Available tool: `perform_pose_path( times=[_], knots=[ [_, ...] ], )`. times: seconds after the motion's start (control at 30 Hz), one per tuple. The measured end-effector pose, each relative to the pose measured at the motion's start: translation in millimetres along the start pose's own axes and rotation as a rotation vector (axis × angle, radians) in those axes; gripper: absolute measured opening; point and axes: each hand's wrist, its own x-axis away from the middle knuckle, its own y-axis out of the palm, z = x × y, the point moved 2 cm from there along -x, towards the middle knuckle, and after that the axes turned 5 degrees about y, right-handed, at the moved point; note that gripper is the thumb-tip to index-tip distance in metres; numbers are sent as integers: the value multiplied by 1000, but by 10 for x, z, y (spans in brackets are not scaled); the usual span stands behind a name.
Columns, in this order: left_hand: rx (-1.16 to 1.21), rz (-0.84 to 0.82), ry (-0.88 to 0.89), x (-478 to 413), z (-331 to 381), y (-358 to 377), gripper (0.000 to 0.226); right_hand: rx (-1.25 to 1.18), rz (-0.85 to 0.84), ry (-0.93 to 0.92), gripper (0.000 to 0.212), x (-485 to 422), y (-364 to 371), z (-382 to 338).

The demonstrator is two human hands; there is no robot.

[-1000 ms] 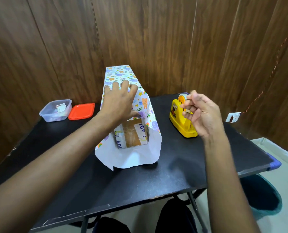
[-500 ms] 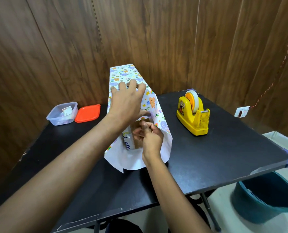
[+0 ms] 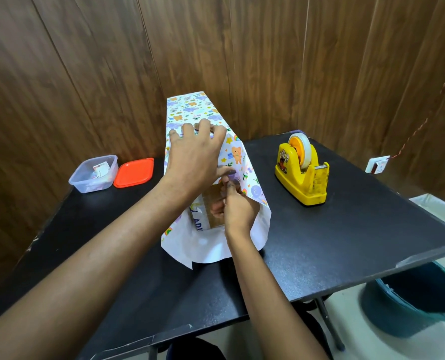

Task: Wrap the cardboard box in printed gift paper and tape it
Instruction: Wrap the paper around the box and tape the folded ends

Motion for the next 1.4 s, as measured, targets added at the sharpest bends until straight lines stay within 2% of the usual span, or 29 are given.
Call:
perform_pose_path(
  times=[0.07, 0.17, 0.3, 0.4, 0.5, 0.53, 0.6, 0.67, 0.73, 0.83, 0.9, 1.0, 1.1, 1.17, 1.23, 1.3, 1.4],
  knots=[
    [-8, 2, 1, 4, -2, -11, 76, 36, -40, 45, 42, 11, -53, 43],
    [-12, -7, 6, 4, 5, -33, 77, 56, -117, 93, 46, 44, -124, 119],
    [-7, -27, 11, 7, 0, -62, 77, 42, -184, 233, 36, 121, -176, 169],
    [14, -27, 14, 7, -35, -82, 74, 136, -426, 271, 29, 407, -248, 16],
    [16, -15, 51, -2, -114, -126, 68, 235, -682, 42, 25, 758, -363, -521],
    [24, -17, 67, -8, -161, -133, 64, 219, -666, -81, 24, 778, -406, -749],
    [67, -24, 71, 2, -292, -136, 64, 189, -498, -313, 24, 613, -476, -1149],
    [145, -49, 54, 13, -410, -132, 69, 299, -315, -386, 27, 172, -472, -1252],
    [215, -92, 47, 28, -469, -116, 69, 488, -232, -233, 30, -378, -435, -1010],
    [336, -66, 2, 182, -616, -69, 65, 620, -318, 156, 38, -770, -401, -492],
    [472, -33, -85, 350, -798, -1, 66, 588, -438, 337, 41, -748, -417, -264],
    [702, -4, -242, 653, -1091, 79, 55, 446, -652, 495, 38, -606, -304, -100],
    [916, 47, -298, 897, -1185, 151, 56, 202, -706, 553, 32, -449, -188, -143],
    [995, 80, -331, 1055, -1153, 215, 60, 127, -696, 510, 31, -440, -208, -366],
    [1167, 94, -391, 1188, -983, 303, 54, 168, -700, 367, 37, -511, -297, -779],
    [1408, 122, -465, 1283, -682, 348, 45, 379, -696, 172, 45, -527, -378, -1289],
    [1690, 175, -623, 1318, -215, 400, 51, 649, -706, -37, 46, -331, -332, -1924]
  ],
)
